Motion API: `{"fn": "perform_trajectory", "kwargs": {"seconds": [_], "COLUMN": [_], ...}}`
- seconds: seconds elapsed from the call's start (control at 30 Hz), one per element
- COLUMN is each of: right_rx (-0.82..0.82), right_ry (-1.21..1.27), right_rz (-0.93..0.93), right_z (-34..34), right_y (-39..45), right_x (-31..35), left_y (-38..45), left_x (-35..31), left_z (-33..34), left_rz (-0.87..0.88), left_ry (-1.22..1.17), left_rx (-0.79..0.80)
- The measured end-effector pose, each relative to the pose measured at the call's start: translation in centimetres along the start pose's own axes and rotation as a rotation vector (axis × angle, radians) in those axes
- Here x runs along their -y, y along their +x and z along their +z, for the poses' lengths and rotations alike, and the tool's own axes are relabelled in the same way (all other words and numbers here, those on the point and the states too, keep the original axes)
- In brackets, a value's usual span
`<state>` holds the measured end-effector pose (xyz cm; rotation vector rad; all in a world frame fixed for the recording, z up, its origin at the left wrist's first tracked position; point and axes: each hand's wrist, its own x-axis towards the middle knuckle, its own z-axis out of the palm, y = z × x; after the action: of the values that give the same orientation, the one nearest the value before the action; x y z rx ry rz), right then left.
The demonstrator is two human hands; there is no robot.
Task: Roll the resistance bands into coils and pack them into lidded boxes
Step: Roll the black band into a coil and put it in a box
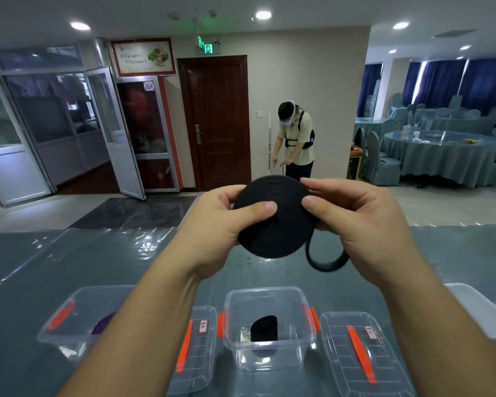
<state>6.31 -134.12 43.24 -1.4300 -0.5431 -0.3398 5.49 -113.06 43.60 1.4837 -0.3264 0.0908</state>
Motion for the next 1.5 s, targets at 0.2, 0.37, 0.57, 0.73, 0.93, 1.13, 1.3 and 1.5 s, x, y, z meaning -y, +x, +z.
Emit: {"fn": "perform_trajectory", "kwargs": {"seconds": [0.2, 0.37, 0.57, 0.73, 0.93, 1.13, 1.3, 1.5], "right_rx": [-0.060, -0.135, -0.157, -0.193, -0.242, -0.264, -0.298, -0.374], "right_ry": [0.015, 0.087, 0.096, 0.185, 0.174, 0.296, 0.253, 0.340], "right_rz": [0.055, 0.075, 0.091, 0.139, 0.171, 0.163, 0.167, 0.160], "right_z": [-0.1, 0.0, -0.1, 0.0, 0.1, 0.6, 0.4, 0.6], "right_y": [-0.3, -0.3, -0.7, -1.1, -1.4, -2.2, -2.7, -3.6], "right_x": [-0.7, -1.2, -1.7, -2.3, -2.6, -3.1, -3.6, -4.3], "left_y": [-0.2, 0.1, 0.4, 0.4, 0.0, 0.3, 0.2, 0.2], "left_x": [0.2, 0.6, 0.9, 1.3, 2.3, 2.7, 2.9, 3.2], "left_z": [0.4, 1.0, 0.8, 1.5, 2.1, 2.2, 2.4, 2.6], "left_rz": [-0.089, 0.000, -0.075, -0.021, -0.099, -0.043, -0.130, -0.112], "left_ry": [0.014, -0.027, -0.040, -0.148, -0.065, -0.147, -0.074, -0.100], "left_rx": [0.061, -0.103, 0.004, -0.093, -0.027, -0.118, -0.028, -0.077]}}
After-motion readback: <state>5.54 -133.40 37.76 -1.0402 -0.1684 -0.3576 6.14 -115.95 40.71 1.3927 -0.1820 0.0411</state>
